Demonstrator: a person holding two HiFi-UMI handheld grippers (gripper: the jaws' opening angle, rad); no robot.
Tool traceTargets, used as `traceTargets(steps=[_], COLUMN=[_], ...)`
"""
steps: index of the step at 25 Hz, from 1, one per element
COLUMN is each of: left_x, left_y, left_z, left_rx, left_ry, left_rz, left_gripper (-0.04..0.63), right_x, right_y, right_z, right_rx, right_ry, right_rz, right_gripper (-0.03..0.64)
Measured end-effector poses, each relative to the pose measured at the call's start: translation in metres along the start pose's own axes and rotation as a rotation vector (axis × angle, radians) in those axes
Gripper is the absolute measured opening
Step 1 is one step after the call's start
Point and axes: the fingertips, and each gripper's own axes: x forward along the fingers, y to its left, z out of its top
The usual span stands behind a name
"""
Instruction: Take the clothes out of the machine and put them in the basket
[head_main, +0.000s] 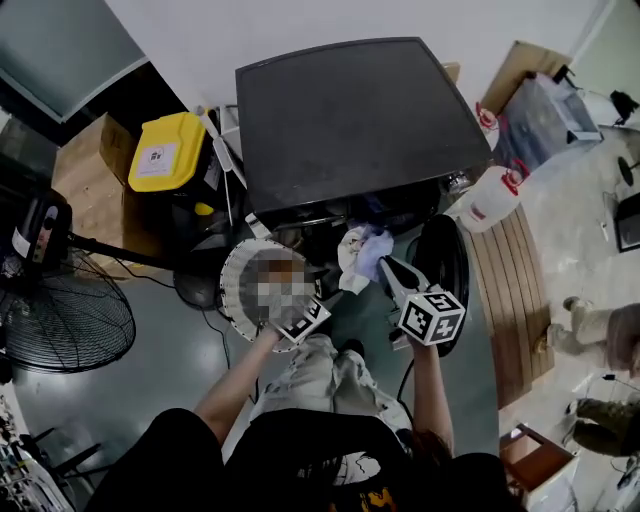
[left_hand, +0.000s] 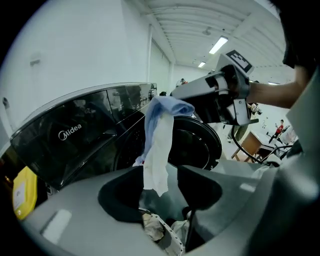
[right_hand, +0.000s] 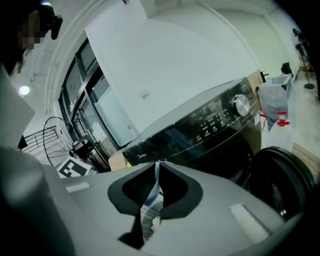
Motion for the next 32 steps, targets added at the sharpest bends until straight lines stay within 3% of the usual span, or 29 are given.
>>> traceTargets(steps=[8,13,16,23,28,30,32], left_x=[0.009,0.018,0.028,0.056,0.073,0.076,0.077], left_y=[-0.005,-0.003,-0.002,-0.031,-0.039,-0.041,-0.044], left_z=[0.005,0.011,0.012,0.030,0.049,0.058,0.067], left_rx=[-0.130,-0.063,-0.061,-0.036,-0.104,-0.131,-0.132], left_ry=[-0.041,-0.022,0.004,-0.033,-0.091,-0.117,-0.137], left_rz=[-0.026,-0.026,-0.043,-0.140,-0.090,-0.108,-0.117], left_gripper=[0.261,0.281,0.307,0.403,0.399,0.345,0.216], right_x=[-0.038,-0.060,-0.075,-0.117,-0.145,-0.152,-0.157], right_y=[0.034,0.057,0.075,0.111,0.126,0.129,0.127], right_z=[0.063,0.103,0.127,0.175,0.194,0.196,0.196], right_rx=[-0.003,-0.015,-0.038,-0.040,-0.044,-0.061,-0.070], right_ry=[-0.149,-0.217,-0.259,-0.393,-0.448,-0.452,-0.453], right_rz=[0.037,0.089,0.126,0.197,0.221,0.216,0.206], right_gripper=[0.049,0.049,0.049,0.049,0.049,0.049,0.048])
